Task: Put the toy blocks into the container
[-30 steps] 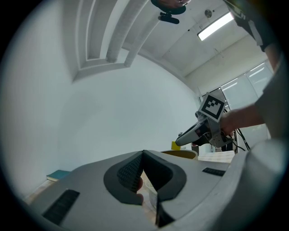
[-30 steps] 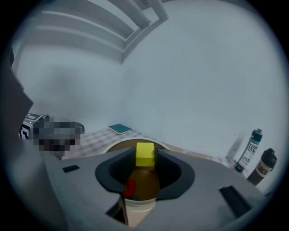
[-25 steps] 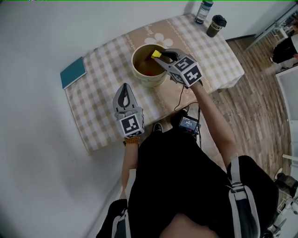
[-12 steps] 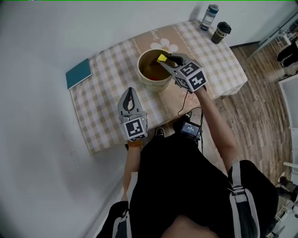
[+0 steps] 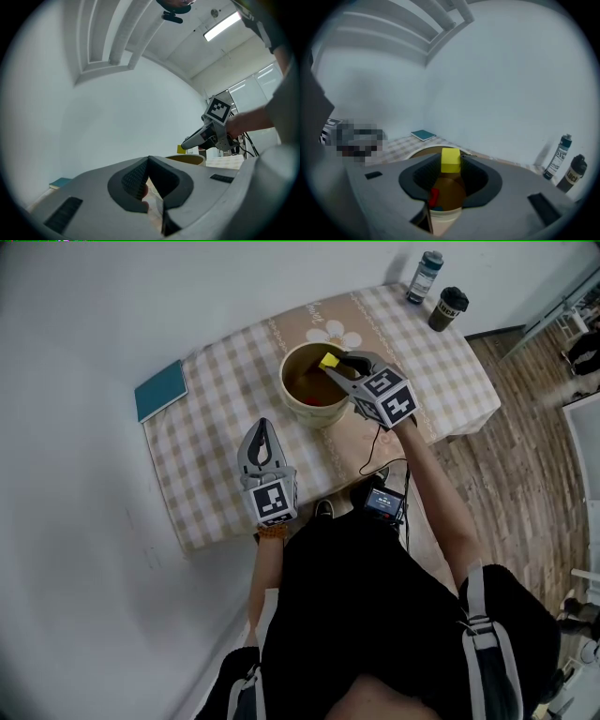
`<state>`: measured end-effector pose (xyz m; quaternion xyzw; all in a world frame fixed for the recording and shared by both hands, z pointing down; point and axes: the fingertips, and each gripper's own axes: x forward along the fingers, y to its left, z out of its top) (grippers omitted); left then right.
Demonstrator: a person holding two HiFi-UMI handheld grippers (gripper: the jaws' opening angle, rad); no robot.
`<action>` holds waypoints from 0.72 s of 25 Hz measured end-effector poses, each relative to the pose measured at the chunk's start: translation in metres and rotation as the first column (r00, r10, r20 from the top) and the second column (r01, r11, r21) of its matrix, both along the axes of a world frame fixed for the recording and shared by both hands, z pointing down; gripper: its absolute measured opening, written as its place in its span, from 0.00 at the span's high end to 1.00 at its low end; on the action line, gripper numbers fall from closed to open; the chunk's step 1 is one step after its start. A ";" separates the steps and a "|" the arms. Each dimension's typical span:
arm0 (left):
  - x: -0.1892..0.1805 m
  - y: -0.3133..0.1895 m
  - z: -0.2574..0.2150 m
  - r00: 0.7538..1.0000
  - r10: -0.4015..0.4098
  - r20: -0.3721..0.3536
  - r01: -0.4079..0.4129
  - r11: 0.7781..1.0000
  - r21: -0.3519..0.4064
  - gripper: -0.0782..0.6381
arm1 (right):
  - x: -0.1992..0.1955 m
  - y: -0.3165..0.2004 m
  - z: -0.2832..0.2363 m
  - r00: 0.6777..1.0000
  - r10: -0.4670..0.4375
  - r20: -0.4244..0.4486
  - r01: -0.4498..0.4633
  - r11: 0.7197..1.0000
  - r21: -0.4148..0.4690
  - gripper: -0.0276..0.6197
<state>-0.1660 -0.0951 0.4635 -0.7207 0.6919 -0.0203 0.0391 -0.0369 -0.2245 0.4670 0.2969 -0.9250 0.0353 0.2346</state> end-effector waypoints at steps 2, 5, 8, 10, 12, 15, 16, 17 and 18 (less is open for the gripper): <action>-0.001 -0.001 0.000 1.000 -0.001 -0.001 0.001 1.000 -0.001 0.89 | 0.000 -0.001 0.000 1.000 0.000 0.001 0.000 1.000 0.004 0.75; -0.001 -0.001 0.002 1.000 0.001 -0.003 -0.001 1.000 -0.001 0.89 | -0.001 -0.002 0.002 1.000 -0.005 -0.013 0.005 1.000 0.021 0.69; -0.002 -0.002 0.002 1.000 0.002 -0.003 -0.002 1.000 -0.001 0.89 | -0.003 -0.003 0.000 1.000 -0.013 -0.011 0.014 0.999 0.038 0.64; -0.003 -0.002 0.002 1.000 0.002 -0.003 -0.002 1.000 0.003 0.89 | -0.004 -0.004 -0.002 1.000 -0.015 -0.005 0.015 0.999 0.040 0.64; -0.003 -0.003 0.001 1.000 0.001 -0.003 -0.001 1.000 0.006 0.89 | -0.004 -0.004 -0.004 1.000 -0.011 0.002 0.011 0.999 0.037 0.64; -0.005 -0.004 0.003 1.000 0.000 -0.007 0.000 1.000 0.003 0.89 | -0.004 -0.005 -0.004 1.000 -0.009 0.011 0.008 0.999 0.036 0.64; -0.005 -0.004 0.003 1.000 0.000 -0.008 0.000 1.000 0.002 0.89 | -0.004 -0.005 -0.004 1.000 -0.008 0.015 0.008 0.999 0.036 0.64; -0.005 -0.005 0.003 1.000 0.000 -0.009 0.000 1.000 0.002 0.89 | -0.004 -0.005 -0.005 1.000 -0.008 0.018 0.008 0.999 0.036 0.64; -0.005 -0.005 0.004 1.000 0.000 -0.009 0.000 1.000 0.000 0.89 | -0.004 -0.006 -0.005 1.000 -0.008 0.019 0.008 0.999 0.035 0.64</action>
